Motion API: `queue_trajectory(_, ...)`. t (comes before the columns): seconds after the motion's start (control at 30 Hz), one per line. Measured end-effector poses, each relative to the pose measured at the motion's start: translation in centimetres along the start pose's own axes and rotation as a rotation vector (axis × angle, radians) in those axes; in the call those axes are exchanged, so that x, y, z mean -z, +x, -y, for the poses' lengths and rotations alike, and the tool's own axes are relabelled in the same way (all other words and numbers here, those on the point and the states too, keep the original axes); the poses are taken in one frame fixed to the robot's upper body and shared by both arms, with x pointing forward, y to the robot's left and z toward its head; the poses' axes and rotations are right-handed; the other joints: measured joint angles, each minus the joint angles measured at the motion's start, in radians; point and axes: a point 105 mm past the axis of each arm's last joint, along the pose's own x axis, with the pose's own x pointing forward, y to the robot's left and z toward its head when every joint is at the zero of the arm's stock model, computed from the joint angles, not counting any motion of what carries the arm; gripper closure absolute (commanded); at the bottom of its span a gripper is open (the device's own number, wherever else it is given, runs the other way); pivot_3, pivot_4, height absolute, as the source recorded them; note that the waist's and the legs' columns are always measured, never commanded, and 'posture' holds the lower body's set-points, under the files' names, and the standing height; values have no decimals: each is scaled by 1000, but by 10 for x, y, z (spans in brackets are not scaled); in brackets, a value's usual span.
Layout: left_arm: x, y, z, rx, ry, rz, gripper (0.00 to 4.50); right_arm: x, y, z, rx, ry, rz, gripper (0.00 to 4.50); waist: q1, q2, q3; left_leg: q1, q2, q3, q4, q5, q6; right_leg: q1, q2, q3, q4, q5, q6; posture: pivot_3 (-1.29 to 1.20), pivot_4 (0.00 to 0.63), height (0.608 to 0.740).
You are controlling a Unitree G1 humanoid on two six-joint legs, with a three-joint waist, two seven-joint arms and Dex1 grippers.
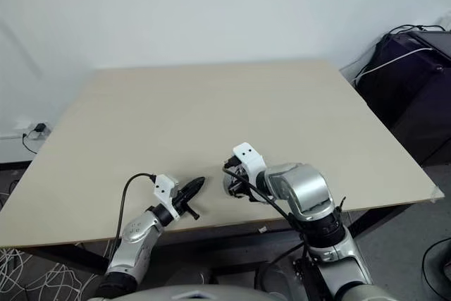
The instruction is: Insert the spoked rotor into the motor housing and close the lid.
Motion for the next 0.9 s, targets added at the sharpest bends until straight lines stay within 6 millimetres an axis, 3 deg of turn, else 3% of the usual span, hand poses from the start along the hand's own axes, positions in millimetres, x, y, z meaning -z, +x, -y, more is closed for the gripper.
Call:
queue_trajectory(0.27,0,0,0,-1,-1,0,4500,-3,5,4,7,-29,7,4421,-10,0,0,0,0,0,0,0,0,1,0,0,0,-2,4,0,0,740)
queue_trajectory(0.8,2,-2,0,-1,-5,-3,4500,-16,52,0,18,21,56,4421,-15,1,-1,2,0,0,1,0,0,3,0,0,1,1,0,0,0,740)
queue_trajectory(0.9,19,-37,0,0,-25,-38,4500,-18,57,-4,3,29,64,3484,-38,3,-3,4,1,1,-2,0,0,3,1,1,1,0,-1,0,0,740)
